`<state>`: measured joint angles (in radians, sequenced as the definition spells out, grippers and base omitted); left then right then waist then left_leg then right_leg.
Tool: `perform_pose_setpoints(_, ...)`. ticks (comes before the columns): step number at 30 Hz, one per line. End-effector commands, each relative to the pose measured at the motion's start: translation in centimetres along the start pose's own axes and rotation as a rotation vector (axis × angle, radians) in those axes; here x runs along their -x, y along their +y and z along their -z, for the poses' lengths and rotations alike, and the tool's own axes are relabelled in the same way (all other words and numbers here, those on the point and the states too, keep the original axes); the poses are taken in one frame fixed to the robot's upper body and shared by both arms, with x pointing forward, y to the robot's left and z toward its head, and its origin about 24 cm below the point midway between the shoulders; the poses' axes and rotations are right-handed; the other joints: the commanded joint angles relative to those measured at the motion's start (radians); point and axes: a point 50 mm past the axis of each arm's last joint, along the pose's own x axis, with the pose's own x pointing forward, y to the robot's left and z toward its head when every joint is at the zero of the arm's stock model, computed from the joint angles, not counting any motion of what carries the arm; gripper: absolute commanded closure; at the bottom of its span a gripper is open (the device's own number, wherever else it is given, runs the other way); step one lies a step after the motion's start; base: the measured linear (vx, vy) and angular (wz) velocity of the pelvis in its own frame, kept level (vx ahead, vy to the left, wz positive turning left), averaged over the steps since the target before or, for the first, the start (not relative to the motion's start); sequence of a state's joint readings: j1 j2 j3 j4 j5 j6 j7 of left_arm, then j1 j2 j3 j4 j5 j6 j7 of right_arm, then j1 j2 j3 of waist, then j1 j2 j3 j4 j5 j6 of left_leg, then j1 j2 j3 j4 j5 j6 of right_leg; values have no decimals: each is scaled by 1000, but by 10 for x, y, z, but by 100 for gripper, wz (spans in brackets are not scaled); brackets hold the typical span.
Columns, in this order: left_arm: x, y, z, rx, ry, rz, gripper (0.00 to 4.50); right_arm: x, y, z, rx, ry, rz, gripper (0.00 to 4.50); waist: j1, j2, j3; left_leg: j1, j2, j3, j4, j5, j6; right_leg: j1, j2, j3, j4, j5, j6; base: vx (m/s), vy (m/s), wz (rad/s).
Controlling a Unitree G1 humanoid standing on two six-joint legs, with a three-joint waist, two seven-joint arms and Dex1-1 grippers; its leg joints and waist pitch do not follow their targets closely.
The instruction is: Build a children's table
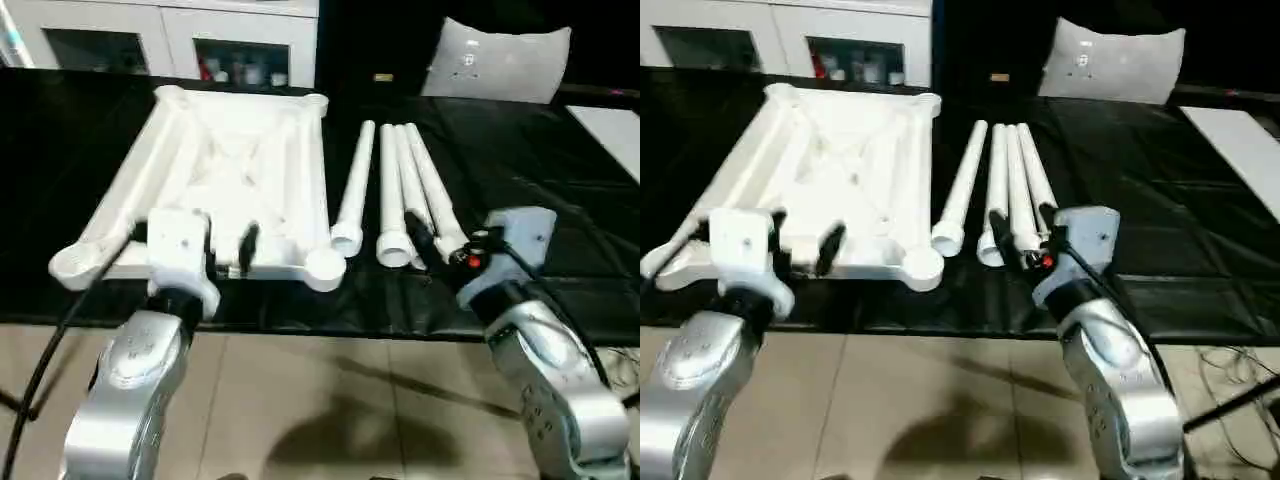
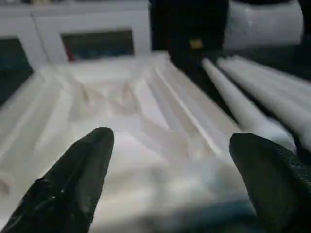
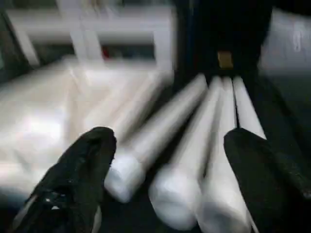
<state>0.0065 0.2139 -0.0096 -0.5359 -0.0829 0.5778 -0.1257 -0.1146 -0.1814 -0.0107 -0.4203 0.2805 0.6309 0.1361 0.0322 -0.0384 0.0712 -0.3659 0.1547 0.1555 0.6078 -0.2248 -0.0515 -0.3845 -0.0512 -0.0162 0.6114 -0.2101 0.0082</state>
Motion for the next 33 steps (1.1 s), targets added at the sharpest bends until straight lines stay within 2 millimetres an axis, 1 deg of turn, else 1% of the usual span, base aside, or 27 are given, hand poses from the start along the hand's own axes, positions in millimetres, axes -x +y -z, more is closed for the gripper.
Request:
perform_pose_setpoints(1, 2, 4, 1, 34, -10, -32, 3, 1, 1, 14, 12, 65, 21, 21, 4, 10, -64, 7, 57, -17, -71, -29, 0, 41, -70, 40, -56, 3, -165, 0, 0, 0)
perform_pose_setpoints(4, 1, 6, 6, 18, 4, -31, 3, 4, 7, 17, 41, 14, -8, 10, 7, 4, -58, 6, 60, -15, -76, -87, -1, 38, -71, 42, -62, -46, -171, 0, 0, 0)
perform_pose_setpoints(8, -1, 5, 3, 9, -9, 5, 3, 1, 10, 21, 96, -5, 15, 4, 9, 9, -56, 12, 63, -19, -85, -169, -21, 35, -72, 39, -66, -159, -147, 0, 0, 0)
perform_pose_setpoints(9, 0, 5, 2, 7, -11, 5, 3, 1, 11, 20, 86, -6, 7, 4, 6, 17, -52, 21, 62, -20, -89, -258, -37, 33, -70, 39, -74, -244, -134, 0, 0, 0)
perform_pose_setpoints(10, 0, 6, 2, 0, -15, 6, 3, 1, 14, 18, 65, -1, -16, 4, 3, 15, -46, 31, 61, -23, -96, -371, -44, 31, -67, 36, -84, -371, -116, 0, 0, 0)
perform_pose_setpoints(11, 0, 6, 1, -1, -15, 8, 3, 1, 16, 17, 54, 7, -45, 4, 4, 34, -42, 40, 58, -26, -98, -426, -47, 27, -65, 33, -88, -424, -110, 0, 0, 0)
perform_pose_setpoints(12, 0, 6, 1, -4, -17, 11, 3, 1, 19, 15, 57, -12, -71, 4, -2, 23, -38, 54, 55, -26, -99, -506, -39, 25, -59, 26, -103, -520, -97, 0, 0, 0)
perform_pose_setpoints(13, -1, 6, 0, -3, -16, 23, 3, 2, 20, 12, 60, -20, -87, 4, 20, 32, -39, -13, 25, -53, -107, -470, 41, 91, -107, -11, -120, -652, -55, -2, -3, 22)
perform_pose_setpoints(14, -1, 5, 0, -2, -17, 32, 3, 2, 20, 11, 66, -30, -94, 4, 10, 17, -37, -15, 18, -55, -96, -434, 77, 94, -120, -21, -135, -697, -46, -2, -3, 22)
perform_pose_setpoints(15, -2, 5, 0, -7, -20, 38, 3, 3, 21, 10, 68, -48, -104, 4, 17, 32, -38, -27, 14, -62, -76, -351, 108, 120, -144, -39, -152, -763, -60, 19, 3, 51)
perform_pose_setpoints(16, -3, 5, -1, -14, -25, 41, 3, 3, 22, 8, 56, -72, -113, 4, 11, 32, -37, -37, 16, -67, -70, -305, 123, 138, -150, -62, -165, -762, -79, 51, 0, 57)
perform_pose_setpoints(17, -3, 5, -1, -16, -25, 41, 3, 3, 22, 7, 46, -85, -109, 4, 16, 39, -32, -32, 17, -69, -70, -308, 122, 135, -149, -73, -169, -758, -89, 51, 0, 57)
perform_pose_setpoints(18, -4, 6, -1, -17, -26, 41, 3, 3, 21, 3, 46, -127, -98, 4, 14, 43, -34, -31, 19, -76, -77, -298, 130, 146, -133, -95, -165, -682, -117, 73, -9, 65)
perform_pose_setpoints(19, -5, 5, -2, -11, -29, 42, 3, 4, 19, -1, 11, -152, -100, 4, 6, 53, -41, -1, 33, -82, -88, -295, 129, 138, -99, -106, -149, -549, -149, 99, 4, 62)
perform_pose_setpoints(20, -5, 5, -2, -9, -31, 43, 3, 4, 19, -3, -9, -157, -106, 4, 3, 60, -46, -1, 34, -92, -94, -274, 144, 146, -82, -110, -136, -470, -161, 99, 4, 62)
perform_pose_setpoints(21, -5, 5, -3, -8, -34, 45, 3, 4, 19, -3, -10, -154, -104, 4, -21, 82, -67, 107, 77, -108, -98, -220, 173, 81, -40, -99, -83, -283, -190, 146, 15, 51)
perform_pose_setpoints(22, -6, 4, -3, -4, -35, 46, 3, 5, 19, -4, -8, -153, -112, 4, -35, 75, -58, 146, 122, -162, -106, -188, 236, 29, -21, -83, -2, -183, -163, 162, 8, 29)
perform_pose_setpoints(24, -6, 4, -3, 0, -34, 46, 3, 5, 20, -4, -14, -154, -131, 4, -34, 60, -60, 161, 139, -182, -97, -86, 350, -7, -40, -56, 33, -124, -95, 147, -3, 18)
perform_pose_setpoints(25, -6, 2, -2, -1, -33, 47, 3, 6, 22, 0, 0, -135, -139, 4, -27, 25, -52, 96, 70, -121, -79, -45, 395, 30, -83, -9, -29, -35, -85, 117, -53, 11)
perform_pose_setpoints(26, -7, 2, -2, 2, -30, 45, 3, 7, 24, 2, 14, -129, -152, 4, 8, 8, -54, 19, -21, -46, -18, -58, 322, 118, -127, 58, -85, -22, -176, 117, -53, 11)
perform_pose_setpoints(27, -7, 1, -2, 0, -30, 47, 3, 7, 24, 2, 11, -130, -153, 4, 20, 4, -36, -20, -13, -50, 8, -70, 278, 152, -179, 86, -126, -169, -206, 134, -68, 3)
perform_pose_setpoints(28, -8, 1, -2, -4, -31, 51, 3, 7, 24, 2, 1, -133, -152, 4, 43, 6, -62, -57, 4, -61, 51, -17, 197, 204, -197, 102, -126, -254, -251, 131, -45, -8)
perform_pose_setpoints(29, -8, 0, -2, -6, -32, 53, 3, 6, 24, 3, -12, -127, -137, 4, 42, 10, -58, -60, 13, -63, 40, 2, 172, 198, -183, 91, -121, -236, -271, 131, -45, -8)
perform_pose_setpoints(30, -9, 0, -2, -6, -33, 55, 3, 6, 22, 3, 1, -128, -109, 4, 38, 16, -58, -68, 16, -63, 24, 35, 156, 200, -151, 68, -110, -205, -281, 110, -15, -7)
perform_pose_setpoints(31, -9, 0, -3, -6, -34, 55, 3, 6, 21, 4, 12, -130, -90, 4, 22, 52, -70, -19, 33, -63, -40, 139, 149, 156, -45, -7, -64, -71, -229, 129, -1, -3)
perform_pose_setpoints(32, -10, -1, -4, -2, -41, 65, 3, 7, 20, 1, -29, -161, -71, 4, -7, 80, -89, 94, 70, -117, -50, 231, 266, 78, -8, -50, 1, -14, -181, 129, -1, -3)
perform_pose_setpoints(33, -10, -1, -5, -1, -42, 67, 3, 7, 19, 1, -39, -157, -71, 4, -31, 85, -94, 153, 97, -164, -47, 282, 354, 11, -1, -59, 38, -49, -149, 157, -6, 2)
